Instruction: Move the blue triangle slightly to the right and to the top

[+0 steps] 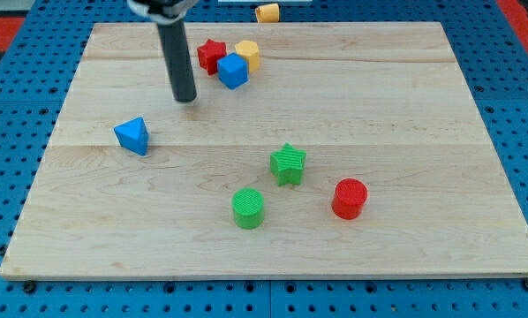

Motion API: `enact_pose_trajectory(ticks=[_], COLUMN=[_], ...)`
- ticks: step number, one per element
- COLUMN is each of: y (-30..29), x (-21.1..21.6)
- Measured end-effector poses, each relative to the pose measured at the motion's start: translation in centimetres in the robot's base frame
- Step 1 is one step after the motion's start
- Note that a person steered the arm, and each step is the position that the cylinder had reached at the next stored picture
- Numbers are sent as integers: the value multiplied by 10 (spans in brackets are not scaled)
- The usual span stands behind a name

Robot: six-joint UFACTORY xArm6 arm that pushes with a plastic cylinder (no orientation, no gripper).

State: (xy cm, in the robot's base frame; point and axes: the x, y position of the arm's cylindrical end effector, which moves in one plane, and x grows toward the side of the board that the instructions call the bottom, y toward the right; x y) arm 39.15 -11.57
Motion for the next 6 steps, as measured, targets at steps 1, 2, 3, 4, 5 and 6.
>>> enact_pose_trajectory(ticks=[1,2,3,4,5,6], y=[4,-54,-65,-33,-86,-127], x=[106,114,94,62,85,62])
